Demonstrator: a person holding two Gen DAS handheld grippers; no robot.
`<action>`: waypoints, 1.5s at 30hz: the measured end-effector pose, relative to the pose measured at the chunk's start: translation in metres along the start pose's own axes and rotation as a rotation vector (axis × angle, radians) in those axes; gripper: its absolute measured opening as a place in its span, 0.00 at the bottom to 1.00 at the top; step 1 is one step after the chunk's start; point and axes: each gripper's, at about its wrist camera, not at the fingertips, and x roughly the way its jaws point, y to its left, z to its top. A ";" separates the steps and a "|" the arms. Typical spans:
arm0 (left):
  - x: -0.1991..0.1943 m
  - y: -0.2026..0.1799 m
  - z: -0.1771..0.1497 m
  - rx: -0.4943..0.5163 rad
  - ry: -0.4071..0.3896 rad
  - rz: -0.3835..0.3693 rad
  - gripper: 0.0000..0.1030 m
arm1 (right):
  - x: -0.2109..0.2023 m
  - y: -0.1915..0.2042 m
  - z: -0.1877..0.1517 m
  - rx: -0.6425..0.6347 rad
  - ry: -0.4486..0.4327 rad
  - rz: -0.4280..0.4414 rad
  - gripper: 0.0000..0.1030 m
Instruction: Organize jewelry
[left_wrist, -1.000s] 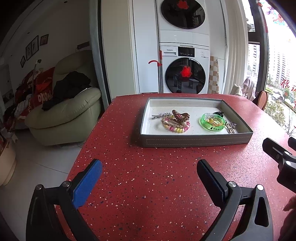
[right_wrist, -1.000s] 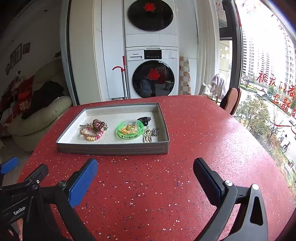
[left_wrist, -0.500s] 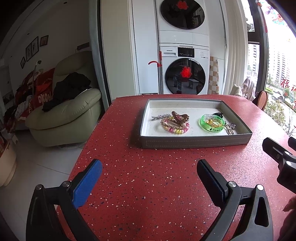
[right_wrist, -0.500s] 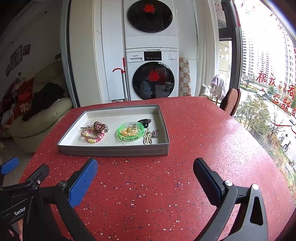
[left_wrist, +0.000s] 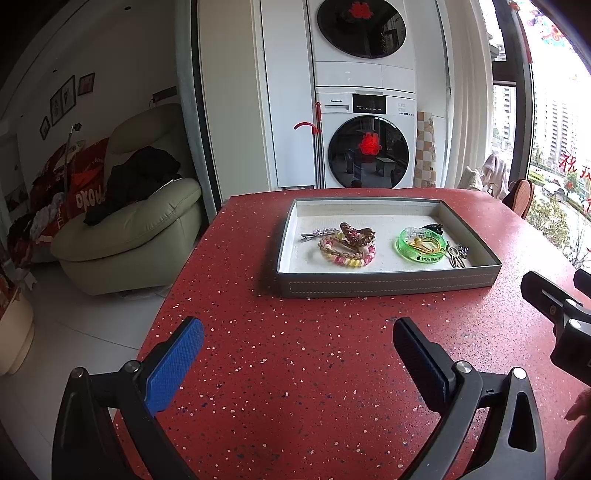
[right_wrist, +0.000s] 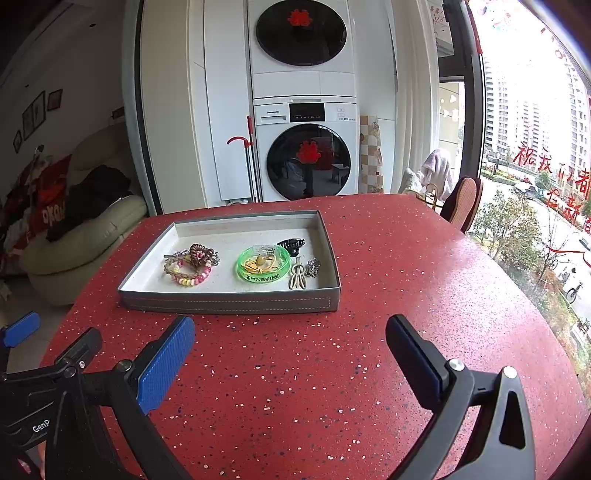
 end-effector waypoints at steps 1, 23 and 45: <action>0.000 0.000 0.000 0.001 -0.002 0.000 1.00 | 0.000 0.001 0.000 -0.001 0.000 0.000 1.00; 0.002 0.002 0.000 -0.003 0.011 0.002 1.00 | -0.002 0.004 0.002 -0.009 -0.004 0.001 1.00; 0.002 0.003 0.000 -0.005 0.013 0.002 1.00 | -0.002 0.004 0.002 -0.009 -0.005 0.005 1.00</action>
